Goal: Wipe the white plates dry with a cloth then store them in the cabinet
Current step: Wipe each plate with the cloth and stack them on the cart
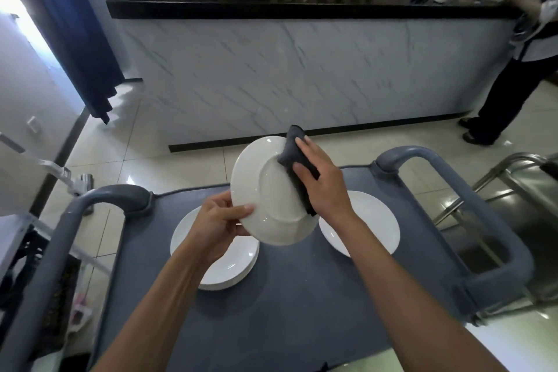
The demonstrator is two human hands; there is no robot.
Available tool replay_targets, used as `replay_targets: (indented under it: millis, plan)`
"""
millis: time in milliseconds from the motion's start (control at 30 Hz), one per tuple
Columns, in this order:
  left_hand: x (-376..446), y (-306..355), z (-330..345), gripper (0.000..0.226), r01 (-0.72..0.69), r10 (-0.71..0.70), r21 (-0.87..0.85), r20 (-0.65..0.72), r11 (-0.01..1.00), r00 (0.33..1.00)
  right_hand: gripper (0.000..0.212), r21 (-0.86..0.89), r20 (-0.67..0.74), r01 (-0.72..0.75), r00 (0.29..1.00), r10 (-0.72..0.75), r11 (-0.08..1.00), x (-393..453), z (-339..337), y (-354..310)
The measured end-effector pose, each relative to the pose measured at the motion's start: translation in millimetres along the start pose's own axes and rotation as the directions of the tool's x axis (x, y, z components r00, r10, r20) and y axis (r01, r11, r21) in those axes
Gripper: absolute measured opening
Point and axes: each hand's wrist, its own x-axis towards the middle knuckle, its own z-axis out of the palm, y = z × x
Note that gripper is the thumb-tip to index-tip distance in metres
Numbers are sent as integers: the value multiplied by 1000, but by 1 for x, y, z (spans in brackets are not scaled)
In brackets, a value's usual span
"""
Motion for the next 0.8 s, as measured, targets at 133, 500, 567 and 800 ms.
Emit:
replay_targets:
  millis: [133,500,567,800]
  plan:
    - [-6,2,-6,24,-15,11,91,35,996,999,47,1,1,55,998,-55,998,-5,14,-18]
    - [-21,4,-11,26,-45,40,134,42,990,998,46,-84,1,195,981,-196,977,-36,66,-54]
    - [-23,3,-13,24,-41,37,135,31,990,999,48,-93,1,193,981,-194,977,-39,70,-56]
    - [-29,-4,-17,23,-10,10,10,11,1000,1000,54,-199,40,184,983,-180,963,-43,66,-53]
